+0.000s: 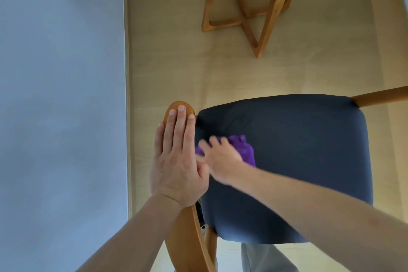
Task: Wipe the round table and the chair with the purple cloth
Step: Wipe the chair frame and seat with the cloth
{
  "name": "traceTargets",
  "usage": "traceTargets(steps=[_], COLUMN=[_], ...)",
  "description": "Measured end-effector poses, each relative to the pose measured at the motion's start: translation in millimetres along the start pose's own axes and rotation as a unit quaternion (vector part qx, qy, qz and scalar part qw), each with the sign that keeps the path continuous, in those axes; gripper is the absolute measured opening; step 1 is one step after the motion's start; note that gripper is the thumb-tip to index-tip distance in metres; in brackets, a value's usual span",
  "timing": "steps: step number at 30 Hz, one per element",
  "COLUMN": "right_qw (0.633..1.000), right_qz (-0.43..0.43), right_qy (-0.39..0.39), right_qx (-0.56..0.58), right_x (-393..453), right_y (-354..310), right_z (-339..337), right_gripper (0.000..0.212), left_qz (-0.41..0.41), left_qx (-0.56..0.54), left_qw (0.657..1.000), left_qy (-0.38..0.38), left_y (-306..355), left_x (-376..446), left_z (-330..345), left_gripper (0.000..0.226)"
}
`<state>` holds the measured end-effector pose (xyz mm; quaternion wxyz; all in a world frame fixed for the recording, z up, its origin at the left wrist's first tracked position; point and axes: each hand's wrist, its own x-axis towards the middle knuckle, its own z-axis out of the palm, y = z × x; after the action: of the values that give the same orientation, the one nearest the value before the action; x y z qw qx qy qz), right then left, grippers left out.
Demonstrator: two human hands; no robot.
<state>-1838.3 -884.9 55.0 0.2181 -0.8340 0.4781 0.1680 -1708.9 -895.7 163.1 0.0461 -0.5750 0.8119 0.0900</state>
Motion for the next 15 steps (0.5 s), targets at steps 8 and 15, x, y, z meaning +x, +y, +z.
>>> traceTargets(steps=[8, 15], right_qw=[0.968, 0.975], right_qz=[0.242, 0.218], right_qy=[-0.038, -0.031], right_qx=[0.058, -0.017], right_x=[77.0, 76.2], right_y=[71.2, 33.0], right_z=[-51.0, -47.5], right_gripper=[0.044, 0.047], left_qz=[-0.001, 0.003], left_qx=[0.003, 0.000], left_qw=[1.000, 1.000], left_qy=[-0.008, -0.010], left_y=[1.0, 1.0], left_x=[2.7, 2.9], left_z=[-2.7, -1.6], left_gripper=[0.081, 0.083])
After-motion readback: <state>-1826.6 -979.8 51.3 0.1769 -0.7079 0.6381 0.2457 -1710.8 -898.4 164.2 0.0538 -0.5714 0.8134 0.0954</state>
